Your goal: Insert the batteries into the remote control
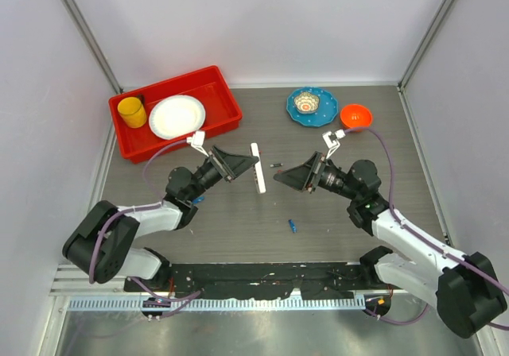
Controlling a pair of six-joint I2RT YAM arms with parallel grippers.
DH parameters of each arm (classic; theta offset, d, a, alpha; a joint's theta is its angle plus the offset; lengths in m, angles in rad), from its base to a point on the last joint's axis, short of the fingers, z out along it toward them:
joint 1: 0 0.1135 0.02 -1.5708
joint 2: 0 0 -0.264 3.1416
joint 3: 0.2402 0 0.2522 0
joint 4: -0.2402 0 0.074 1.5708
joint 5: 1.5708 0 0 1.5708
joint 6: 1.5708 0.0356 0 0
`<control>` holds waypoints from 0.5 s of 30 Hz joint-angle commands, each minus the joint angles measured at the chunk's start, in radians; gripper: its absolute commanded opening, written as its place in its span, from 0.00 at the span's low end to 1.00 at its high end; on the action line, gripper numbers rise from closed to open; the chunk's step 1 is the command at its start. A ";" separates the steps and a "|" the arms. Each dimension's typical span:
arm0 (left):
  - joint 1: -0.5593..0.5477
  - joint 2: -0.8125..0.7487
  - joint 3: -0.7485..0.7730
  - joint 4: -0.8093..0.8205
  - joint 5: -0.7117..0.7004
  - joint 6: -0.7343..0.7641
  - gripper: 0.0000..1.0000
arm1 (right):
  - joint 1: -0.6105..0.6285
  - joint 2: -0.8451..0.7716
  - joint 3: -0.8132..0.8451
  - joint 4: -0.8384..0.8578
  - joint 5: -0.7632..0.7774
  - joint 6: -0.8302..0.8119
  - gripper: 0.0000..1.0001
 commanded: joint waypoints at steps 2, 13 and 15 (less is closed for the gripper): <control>0.001 0.032 0.035 0.327 0.047 -0.079 0.00 | 0.065 0.058 0.083 0.009 -0.009 -0.067 1.00; 0.001 -0.001 0.046 0.327 0.070 -0.092 0.00 | 0.143 0.170 0.129 0.047 -0.002 -0.072 0.99; 0.000 -0.011 0.044 0.327 0.070 -0.093 0.00 | 0.149 0.190 0.132 0.061 -0.002 -0.060 0.99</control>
